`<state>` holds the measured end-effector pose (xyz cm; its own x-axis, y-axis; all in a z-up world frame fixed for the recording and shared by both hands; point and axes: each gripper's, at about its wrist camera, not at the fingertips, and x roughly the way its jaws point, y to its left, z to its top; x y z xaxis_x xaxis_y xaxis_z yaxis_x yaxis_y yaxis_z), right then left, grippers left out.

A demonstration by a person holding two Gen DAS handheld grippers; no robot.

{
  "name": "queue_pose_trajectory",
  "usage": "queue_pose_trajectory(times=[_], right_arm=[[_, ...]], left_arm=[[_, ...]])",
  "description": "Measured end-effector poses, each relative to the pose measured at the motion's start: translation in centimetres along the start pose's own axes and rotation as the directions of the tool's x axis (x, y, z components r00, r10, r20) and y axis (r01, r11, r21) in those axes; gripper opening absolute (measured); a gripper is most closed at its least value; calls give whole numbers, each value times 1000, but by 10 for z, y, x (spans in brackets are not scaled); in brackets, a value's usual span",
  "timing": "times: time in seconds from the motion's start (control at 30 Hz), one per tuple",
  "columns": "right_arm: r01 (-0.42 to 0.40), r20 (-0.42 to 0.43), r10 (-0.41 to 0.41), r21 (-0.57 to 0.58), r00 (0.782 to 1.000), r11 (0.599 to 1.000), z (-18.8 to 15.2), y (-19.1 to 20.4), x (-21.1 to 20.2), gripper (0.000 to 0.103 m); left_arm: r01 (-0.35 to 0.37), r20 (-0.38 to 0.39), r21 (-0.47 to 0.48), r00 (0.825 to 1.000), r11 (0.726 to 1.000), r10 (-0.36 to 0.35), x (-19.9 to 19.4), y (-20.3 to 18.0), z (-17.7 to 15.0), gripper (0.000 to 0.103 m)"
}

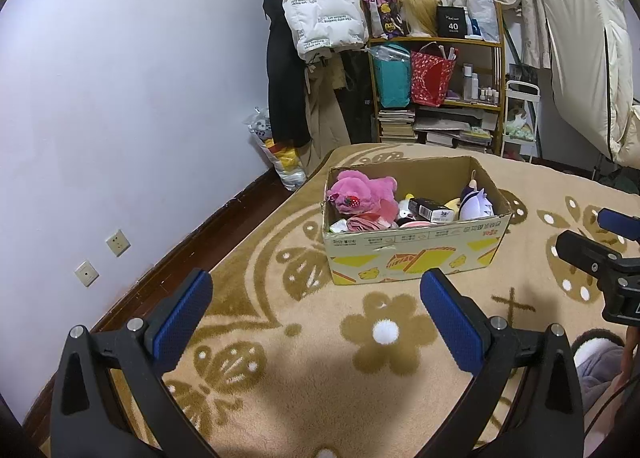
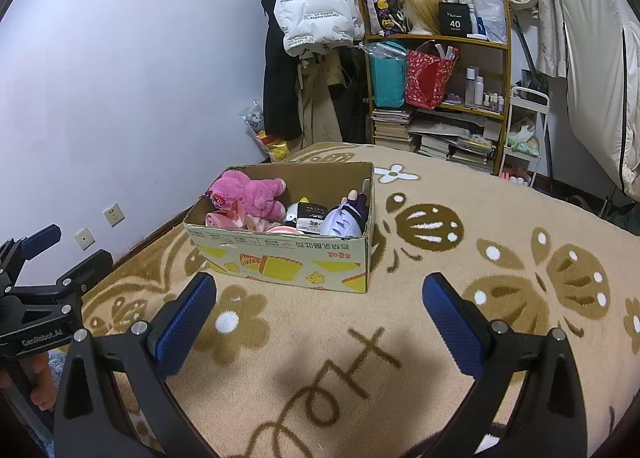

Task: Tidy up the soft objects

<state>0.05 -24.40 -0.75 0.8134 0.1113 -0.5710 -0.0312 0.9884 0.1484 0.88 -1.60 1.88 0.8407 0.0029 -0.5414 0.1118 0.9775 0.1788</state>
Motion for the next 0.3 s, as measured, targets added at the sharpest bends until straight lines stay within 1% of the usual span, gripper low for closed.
queue_pose_trajectory(times=[0.3], right_arm=[[2, -1, -2, 1, 1000, 1000, -1, -1, 0, 103]], left_arm=[[-1, 0, -2, 1000, 1000, 1, 0, -1, 0, 103]])
